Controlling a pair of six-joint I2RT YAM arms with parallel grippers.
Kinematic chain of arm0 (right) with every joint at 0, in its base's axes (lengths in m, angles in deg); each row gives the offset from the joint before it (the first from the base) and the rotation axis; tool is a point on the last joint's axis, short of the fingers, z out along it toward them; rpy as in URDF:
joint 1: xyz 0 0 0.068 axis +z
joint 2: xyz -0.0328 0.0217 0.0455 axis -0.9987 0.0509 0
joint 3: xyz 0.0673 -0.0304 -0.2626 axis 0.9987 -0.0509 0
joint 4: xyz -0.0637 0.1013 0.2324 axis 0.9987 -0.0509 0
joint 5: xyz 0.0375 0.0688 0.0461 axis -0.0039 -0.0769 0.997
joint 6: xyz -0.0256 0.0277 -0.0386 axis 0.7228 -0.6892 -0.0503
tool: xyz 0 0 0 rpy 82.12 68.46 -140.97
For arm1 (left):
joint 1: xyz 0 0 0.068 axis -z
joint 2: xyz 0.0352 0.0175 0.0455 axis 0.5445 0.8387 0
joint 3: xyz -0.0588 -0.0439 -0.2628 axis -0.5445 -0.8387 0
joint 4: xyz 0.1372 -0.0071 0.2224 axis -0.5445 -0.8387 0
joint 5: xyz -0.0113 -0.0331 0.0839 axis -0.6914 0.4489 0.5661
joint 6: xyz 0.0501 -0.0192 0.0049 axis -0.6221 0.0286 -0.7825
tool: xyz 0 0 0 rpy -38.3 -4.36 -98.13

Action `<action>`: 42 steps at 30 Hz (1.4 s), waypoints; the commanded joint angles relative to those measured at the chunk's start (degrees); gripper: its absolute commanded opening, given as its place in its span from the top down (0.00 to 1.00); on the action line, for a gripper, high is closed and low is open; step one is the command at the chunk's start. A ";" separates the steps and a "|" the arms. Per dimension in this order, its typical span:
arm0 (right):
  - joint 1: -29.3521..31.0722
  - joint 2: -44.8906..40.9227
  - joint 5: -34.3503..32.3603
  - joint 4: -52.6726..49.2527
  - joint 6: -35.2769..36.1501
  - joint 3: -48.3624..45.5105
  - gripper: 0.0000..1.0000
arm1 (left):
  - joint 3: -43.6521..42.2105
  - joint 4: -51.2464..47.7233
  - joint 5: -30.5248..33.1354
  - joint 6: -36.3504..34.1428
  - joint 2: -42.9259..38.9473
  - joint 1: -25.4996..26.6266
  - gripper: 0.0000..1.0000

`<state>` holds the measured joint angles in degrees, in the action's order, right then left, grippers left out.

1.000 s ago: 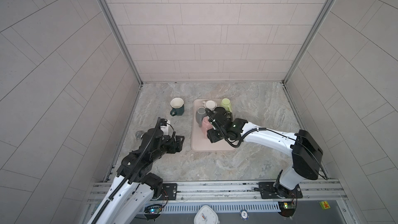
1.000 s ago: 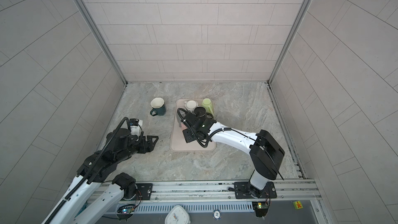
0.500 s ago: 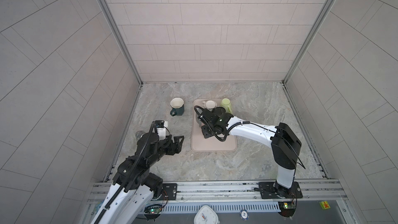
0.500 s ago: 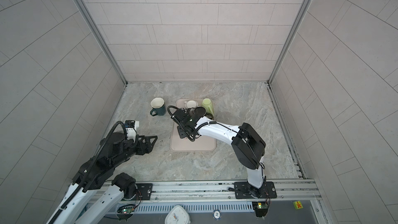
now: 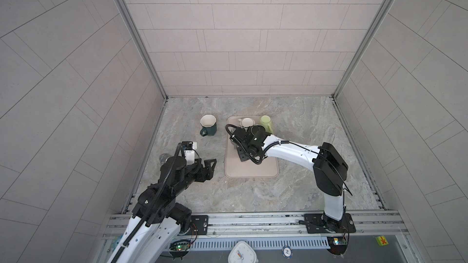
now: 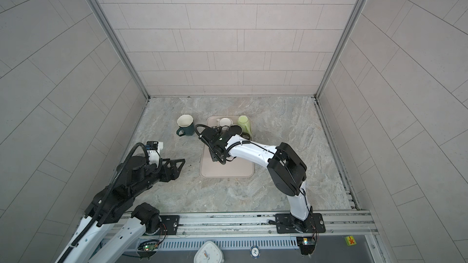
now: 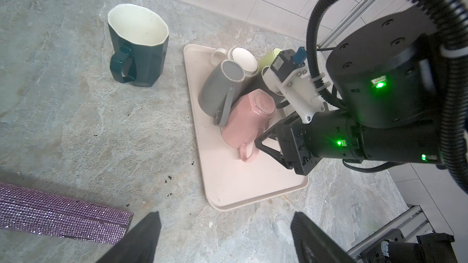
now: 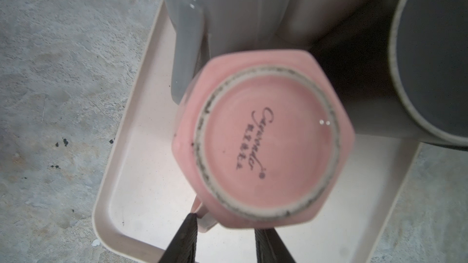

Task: Turn the mug right side up
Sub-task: 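Lower the right gripper over the upside-down pink mug on the tray, then close the right gripper on the pink mug's base and lift it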

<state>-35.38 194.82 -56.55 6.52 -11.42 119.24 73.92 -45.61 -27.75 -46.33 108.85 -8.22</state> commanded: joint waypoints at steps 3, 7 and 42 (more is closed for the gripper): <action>-0.64 -0.40 -0.30 -0.76 -1.16 -0.25 0.61 | -0.57 0.85 -0.34 -0.29 -0.40 -0.05 0.13; -0.38 -0.29 0.66 -0.02 -1.59 0.02 0.62 | -0.60 0.92 -0.35 -0.31 -0.29 -0.05 0.13; -2.35 2.84 -2.26 -3.70 -1.61 1.94 0.71 | -0.59 0.91 -0.73 -0.31 -0.17 -0.01 0.13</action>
<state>-37.20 197.07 -57.20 4.77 -12.64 120.23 73.71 -45.41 -28.26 -46.33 108.87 -8.22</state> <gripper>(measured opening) 0.295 0.869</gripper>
